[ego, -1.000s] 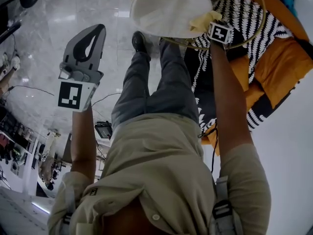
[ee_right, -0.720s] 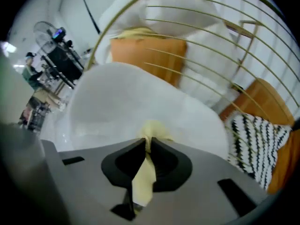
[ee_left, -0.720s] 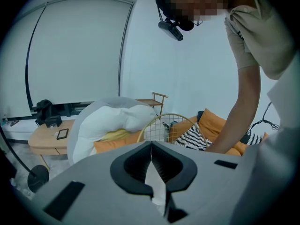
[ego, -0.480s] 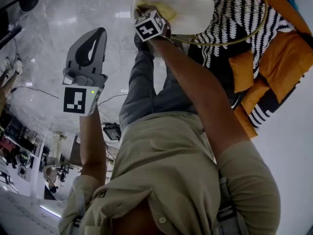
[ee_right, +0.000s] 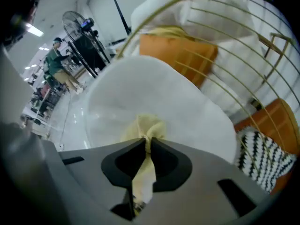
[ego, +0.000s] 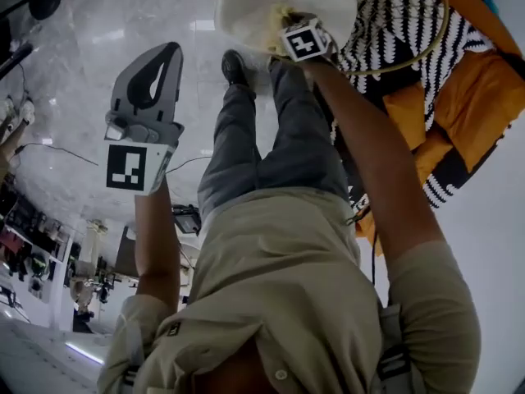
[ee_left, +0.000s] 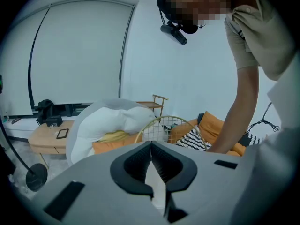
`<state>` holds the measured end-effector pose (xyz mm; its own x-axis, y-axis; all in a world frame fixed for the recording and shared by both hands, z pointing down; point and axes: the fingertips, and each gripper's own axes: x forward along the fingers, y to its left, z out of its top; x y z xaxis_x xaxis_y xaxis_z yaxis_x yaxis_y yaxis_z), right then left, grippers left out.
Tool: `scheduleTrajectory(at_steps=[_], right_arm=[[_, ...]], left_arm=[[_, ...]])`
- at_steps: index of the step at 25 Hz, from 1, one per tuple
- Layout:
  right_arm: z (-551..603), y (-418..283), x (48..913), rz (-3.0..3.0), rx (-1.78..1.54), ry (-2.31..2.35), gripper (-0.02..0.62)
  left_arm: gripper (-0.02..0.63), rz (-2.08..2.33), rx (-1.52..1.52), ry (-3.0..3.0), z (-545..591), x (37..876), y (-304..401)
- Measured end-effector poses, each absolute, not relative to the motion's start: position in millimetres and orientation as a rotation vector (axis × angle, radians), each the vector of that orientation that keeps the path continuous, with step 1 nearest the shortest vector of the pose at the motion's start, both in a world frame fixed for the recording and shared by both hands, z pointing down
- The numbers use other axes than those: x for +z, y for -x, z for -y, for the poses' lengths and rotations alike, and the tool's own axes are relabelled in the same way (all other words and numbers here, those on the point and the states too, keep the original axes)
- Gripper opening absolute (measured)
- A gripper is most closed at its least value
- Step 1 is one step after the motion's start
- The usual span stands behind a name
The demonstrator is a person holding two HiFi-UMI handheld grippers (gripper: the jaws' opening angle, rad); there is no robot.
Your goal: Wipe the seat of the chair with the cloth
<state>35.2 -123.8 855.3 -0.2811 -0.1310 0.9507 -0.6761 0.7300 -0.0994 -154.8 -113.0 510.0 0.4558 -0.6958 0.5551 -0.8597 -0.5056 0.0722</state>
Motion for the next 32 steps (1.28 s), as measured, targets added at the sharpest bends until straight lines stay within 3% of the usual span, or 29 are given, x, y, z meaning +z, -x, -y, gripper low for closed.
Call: scheduleTrajectory(at_steps=[6, 12, 18, 27, 32], right_arm=[[154, -244, 851, 1.525, 0.669, -0.965, 0.044], [148, -284, 848, 1.51, 0.698, -0.985, 0.044], [114, -200, 871, 1.578, 0.802, -0.909, 0.044], [27, 85, 843, 1.969, 0.76, -0.41, 0.044], [38, 136, 814, 2.051, 0.806, -0.415, 0.044]], left_arm=[[0.018, 1.324, 0.646, -2.337, 117, 500, 143], [0.017, 1.311, 0.643, -2.354, 118, 503, 135], [0.018, 1.316, 0.664, -2.358, 113, 508, 137], [0.018, 1.325, 0.676, -2.322, 97, 520, 133], [0.017, 1.343, 0.671, -2.31, 95, 524, 144]])
